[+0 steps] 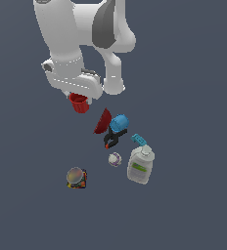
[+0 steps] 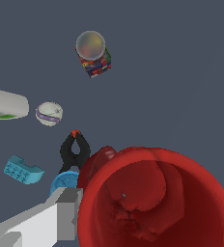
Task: Pick up a designated object from a clutter of objects.
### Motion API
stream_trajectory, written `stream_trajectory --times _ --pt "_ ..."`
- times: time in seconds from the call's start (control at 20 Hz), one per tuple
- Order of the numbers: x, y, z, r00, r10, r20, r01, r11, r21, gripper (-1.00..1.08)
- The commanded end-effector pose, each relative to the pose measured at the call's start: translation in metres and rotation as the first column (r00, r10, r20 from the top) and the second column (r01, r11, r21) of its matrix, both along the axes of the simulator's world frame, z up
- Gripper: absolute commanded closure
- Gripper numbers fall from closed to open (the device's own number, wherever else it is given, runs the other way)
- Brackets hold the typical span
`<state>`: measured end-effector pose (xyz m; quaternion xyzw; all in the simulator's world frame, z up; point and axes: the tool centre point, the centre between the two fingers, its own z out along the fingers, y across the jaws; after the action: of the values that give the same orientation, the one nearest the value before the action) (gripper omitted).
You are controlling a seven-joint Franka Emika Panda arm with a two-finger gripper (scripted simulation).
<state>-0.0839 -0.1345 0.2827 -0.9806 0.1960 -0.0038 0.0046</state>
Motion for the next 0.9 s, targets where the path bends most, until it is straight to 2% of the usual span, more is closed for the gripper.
stream_trajectory --times 0.0,0.45,0.85 --pt "-0.011 -0.021 0.020 1.000 0.000 -0.001 0.000 1.000 -0.001 1.08" --pt "-0.039 -0.085 0.079 1.000 0.000 -0.007 0.000 1.000 -0.004 1.08" --pt "-0.047 -0.111 0.102 1.000 0.000 -0.009 0.000 1.000 -0.007 1.08"
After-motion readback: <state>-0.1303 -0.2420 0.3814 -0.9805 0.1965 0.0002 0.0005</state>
